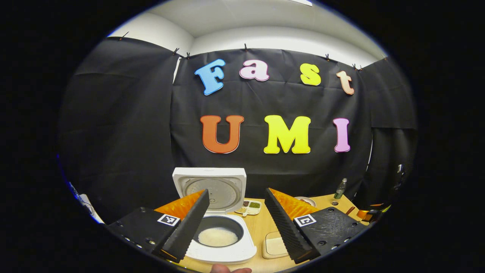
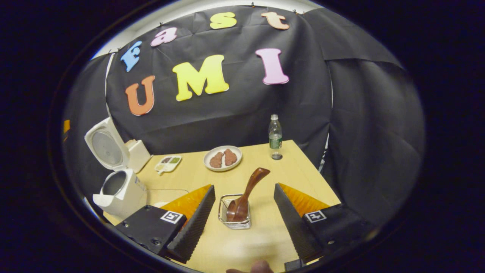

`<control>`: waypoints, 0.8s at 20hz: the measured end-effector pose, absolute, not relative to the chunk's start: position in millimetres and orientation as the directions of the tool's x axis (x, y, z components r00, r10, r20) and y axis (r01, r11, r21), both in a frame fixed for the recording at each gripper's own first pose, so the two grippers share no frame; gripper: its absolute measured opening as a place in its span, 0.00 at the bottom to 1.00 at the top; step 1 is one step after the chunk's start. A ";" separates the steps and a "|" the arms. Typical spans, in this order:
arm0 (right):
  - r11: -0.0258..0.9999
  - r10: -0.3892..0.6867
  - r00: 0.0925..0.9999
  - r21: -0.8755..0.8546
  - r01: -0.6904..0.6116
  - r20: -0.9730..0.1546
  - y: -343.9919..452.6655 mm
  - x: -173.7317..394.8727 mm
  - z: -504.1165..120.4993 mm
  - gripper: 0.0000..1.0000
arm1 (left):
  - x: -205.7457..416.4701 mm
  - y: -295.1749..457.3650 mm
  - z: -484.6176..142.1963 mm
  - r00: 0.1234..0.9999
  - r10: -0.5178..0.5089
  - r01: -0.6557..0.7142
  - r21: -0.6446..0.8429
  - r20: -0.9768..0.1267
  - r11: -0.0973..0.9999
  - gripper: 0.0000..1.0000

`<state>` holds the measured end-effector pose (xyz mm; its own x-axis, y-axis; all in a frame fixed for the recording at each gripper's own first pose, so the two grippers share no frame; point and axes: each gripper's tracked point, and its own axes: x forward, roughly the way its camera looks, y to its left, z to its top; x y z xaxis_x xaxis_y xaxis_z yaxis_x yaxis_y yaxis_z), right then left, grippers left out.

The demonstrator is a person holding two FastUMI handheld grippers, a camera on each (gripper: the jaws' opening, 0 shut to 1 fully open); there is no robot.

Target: Close the left gripper, press the button to open the rice cooker; take a wooden spoon from the chopstick holder with the right hand, scoop a spoonful of rice and pour it into the rice cooker, then put the wooden spoon back into the chopstick holder.

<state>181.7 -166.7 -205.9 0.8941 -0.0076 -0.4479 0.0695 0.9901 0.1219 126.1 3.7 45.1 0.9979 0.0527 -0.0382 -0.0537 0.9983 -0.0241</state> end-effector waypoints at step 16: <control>0.966 0.184 0.790 0.258 -0.035 -0.584 -162.2 270.1 -292.7 0.41 | 133.6 -3.5 12.7 0.973 0.186 -0.182 0.039 -0.139 0.982 0.96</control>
